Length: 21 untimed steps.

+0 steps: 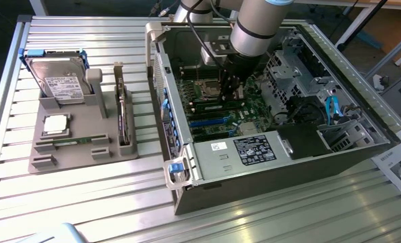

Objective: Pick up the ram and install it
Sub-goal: 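Press down the ram until it locks into place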

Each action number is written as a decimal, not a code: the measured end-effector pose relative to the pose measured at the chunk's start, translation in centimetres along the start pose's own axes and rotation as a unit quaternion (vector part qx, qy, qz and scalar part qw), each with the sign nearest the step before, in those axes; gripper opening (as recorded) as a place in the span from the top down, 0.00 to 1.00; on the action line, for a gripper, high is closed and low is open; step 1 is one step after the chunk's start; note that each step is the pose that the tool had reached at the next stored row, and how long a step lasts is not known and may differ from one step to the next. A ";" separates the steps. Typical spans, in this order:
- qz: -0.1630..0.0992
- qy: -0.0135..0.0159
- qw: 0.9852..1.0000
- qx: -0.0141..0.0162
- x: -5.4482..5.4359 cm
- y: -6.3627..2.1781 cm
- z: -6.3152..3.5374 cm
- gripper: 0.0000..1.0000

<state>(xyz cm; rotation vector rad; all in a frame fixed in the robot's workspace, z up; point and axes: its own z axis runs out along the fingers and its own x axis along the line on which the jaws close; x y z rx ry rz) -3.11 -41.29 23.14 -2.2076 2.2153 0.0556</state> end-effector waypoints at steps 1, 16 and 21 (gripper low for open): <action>0.000 0.000 1.000 0.000 0.0 0.00 0.00 0.90; 0.000 0.000 1.000 0.000 -0.1 0.02 -1.43 0.90; 0.000 0.000 1.000 0.000 0.0 0.42 -1.43 0.90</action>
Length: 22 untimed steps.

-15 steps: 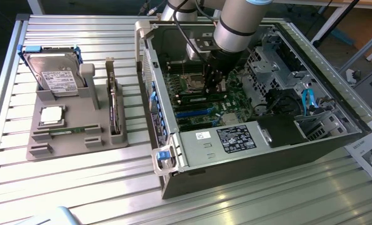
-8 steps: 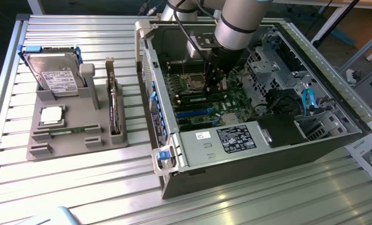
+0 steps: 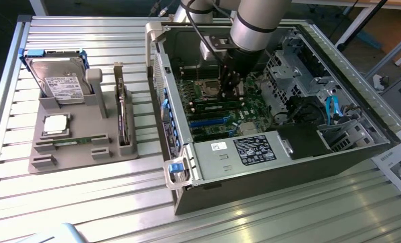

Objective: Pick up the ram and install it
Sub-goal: 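Press down the ram until it locks into place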

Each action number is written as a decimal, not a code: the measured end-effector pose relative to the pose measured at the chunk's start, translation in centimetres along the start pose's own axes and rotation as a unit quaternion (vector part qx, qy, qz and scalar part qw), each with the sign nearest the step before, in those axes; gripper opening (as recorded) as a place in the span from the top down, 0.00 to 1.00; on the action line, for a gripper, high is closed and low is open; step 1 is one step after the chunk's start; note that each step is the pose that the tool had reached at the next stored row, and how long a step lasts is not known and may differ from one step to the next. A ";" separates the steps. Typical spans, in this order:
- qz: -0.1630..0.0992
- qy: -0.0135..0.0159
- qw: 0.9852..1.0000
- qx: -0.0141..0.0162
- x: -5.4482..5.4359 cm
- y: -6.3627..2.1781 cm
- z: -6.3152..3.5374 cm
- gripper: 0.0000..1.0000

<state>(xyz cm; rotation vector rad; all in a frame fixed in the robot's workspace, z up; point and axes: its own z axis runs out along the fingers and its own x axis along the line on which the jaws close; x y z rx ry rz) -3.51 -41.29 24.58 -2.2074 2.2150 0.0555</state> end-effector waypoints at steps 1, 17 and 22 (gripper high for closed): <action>0.000 0.000 1.000 0.000 0.0 0.27 0.00 0.90; 0.000 0.000 1.000 0.002 0.0 4.66 0.20 0.90; 0.000 0.000 1.000 0.002 0.0 5.58 0.26 0.90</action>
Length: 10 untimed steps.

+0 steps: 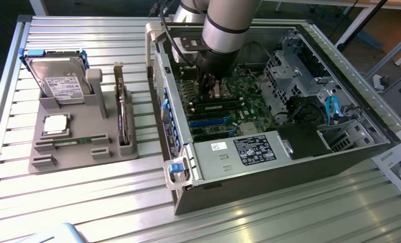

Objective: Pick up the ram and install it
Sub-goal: 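Press down the ram until it locks into place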

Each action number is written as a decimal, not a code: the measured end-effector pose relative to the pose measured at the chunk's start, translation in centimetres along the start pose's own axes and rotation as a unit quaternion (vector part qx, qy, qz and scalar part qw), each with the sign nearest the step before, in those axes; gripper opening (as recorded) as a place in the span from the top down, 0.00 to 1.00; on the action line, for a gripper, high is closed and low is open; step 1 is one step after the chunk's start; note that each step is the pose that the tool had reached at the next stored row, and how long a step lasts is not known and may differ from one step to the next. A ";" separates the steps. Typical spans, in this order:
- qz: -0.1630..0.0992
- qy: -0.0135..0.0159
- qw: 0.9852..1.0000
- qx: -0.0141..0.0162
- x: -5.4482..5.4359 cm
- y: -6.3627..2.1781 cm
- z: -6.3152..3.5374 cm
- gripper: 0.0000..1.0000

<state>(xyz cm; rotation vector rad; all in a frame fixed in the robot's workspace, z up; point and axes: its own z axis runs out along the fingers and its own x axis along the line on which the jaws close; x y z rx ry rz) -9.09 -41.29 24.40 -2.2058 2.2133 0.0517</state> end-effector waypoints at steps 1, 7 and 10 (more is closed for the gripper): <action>0.000 0.000 1.000 0.000 0.0 0.12 0.01 0.90; 0.000 0.000 1.000 0.000 0.0 0.14 0.24 0.90; 0.000 0.000 1.000 0.000 0.0 0.15 0.52 0.90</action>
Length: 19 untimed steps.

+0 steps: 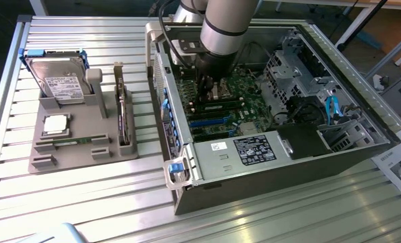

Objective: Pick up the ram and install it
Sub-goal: 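Press down the ram until it locks into place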

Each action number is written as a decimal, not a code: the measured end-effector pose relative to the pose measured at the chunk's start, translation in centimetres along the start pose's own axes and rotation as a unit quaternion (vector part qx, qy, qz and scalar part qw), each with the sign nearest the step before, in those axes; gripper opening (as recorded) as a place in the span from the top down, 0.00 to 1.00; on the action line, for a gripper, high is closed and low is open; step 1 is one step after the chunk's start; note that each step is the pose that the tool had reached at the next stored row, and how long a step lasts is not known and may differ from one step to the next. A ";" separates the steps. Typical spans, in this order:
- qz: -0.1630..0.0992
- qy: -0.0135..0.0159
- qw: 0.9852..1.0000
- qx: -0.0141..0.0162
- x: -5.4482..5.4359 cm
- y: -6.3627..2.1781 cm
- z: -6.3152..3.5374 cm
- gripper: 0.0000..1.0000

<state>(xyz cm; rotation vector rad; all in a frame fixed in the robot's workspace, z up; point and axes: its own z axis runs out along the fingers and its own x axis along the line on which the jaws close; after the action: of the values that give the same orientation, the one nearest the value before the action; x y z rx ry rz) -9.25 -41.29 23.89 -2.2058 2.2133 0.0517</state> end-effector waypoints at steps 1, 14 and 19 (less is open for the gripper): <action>0.000 0.000 1.000 0.000 0.0 0.00 0.00 0.90; 0.000 0.000 1.000 0.000 0.0 0.00 0.27 0.90; 0.000 0.000 1.000 0.000 0.0 0.00 0.43 0.90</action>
<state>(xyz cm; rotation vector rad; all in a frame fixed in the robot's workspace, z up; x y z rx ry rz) -9.26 -41.29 23.46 -2.2060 2.2135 0.0516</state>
